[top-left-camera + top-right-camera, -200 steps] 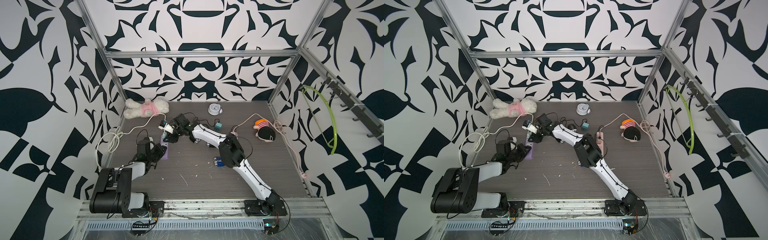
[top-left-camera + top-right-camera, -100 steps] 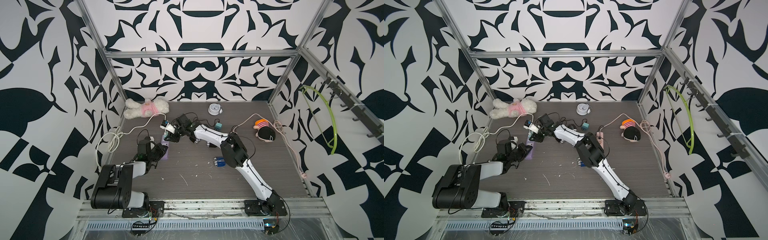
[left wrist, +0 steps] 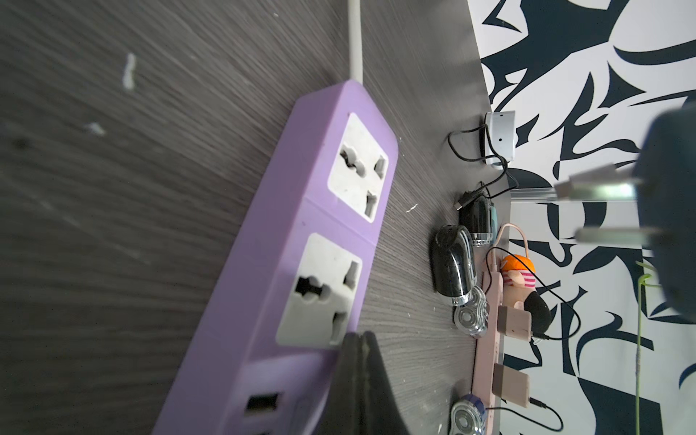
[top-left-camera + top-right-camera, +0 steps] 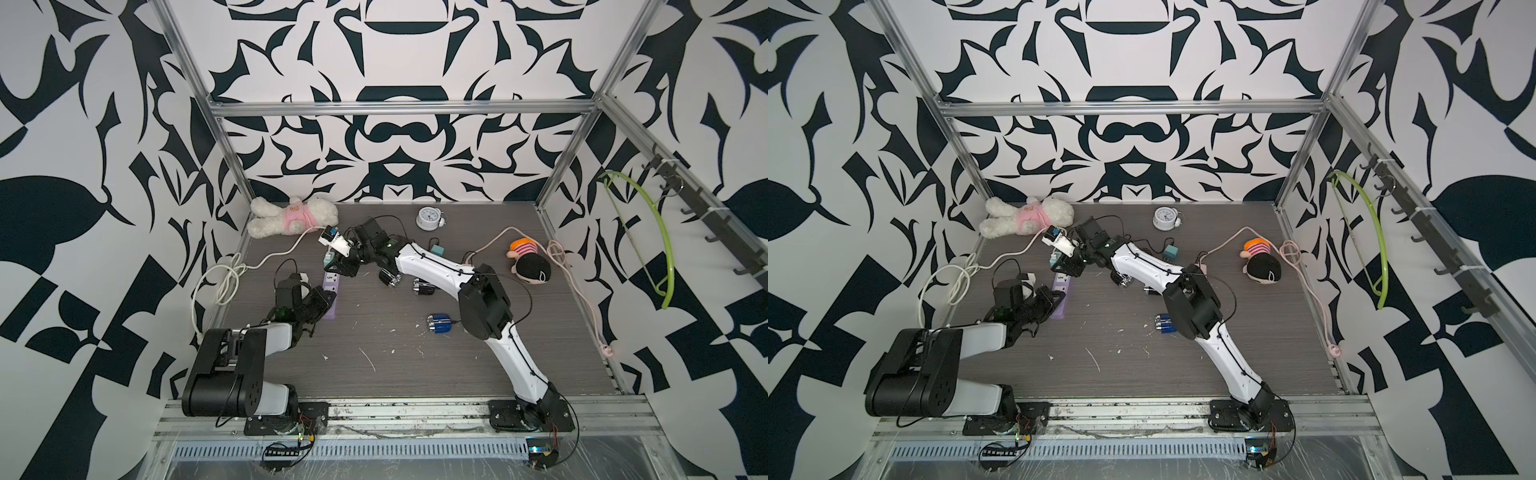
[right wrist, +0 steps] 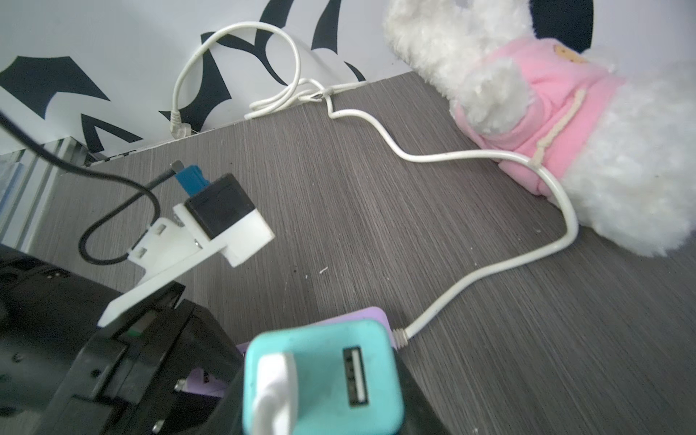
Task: Unplug the electric shaver
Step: Remove the plug from the socket, then place the plug at the center of the board.
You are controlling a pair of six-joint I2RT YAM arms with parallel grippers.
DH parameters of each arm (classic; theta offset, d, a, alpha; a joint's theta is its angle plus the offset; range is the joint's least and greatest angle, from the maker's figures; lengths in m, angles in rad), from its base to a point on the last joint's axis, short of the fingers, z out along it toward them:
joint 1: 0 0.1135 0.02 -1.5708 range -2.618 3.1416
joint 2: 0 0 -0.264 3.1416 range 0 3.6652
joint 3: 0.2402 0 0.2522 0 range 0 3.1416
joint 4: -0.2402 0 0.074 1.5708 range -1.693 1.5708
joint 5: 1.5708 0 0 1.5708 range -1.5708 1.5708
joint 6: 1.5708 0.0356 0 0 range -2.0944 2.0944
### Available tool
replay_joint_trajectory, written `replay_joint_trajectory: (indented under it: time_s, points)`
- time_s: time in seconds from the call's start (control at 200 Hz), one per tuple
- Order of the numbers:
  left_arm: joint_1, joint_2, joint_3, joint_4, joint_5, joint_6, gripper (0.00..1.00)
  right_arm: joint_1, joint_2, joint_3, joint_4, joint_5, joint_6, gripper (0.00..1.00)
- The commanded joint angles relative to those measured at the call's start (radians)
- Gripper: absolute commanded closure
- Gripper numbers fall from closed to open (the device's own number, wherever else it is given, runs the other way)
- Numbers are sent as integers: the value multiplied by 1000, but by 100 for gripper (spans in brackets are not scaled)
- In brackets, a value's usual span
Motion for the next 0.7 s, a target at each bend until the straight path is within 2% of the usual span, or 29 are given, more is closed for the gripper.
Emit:
replay_joint_trajectory:
  time_s: [0.0,0.19,0.41,0.695]
  points:
    - [5,7,-20,-139,-28,6,100,-12,-73,-18,-146,117,32,100]
    - [4,-36,-8,-180,-26,8,100,-23,-80,13,-376,243,56,100]
    - [4,-92,-2,-219,-25,6,100,-56,5,143,-583,276,112,100]
    - [4,-156,1,-270,-34,11,100,-79,178,374,-760,270,124,100]
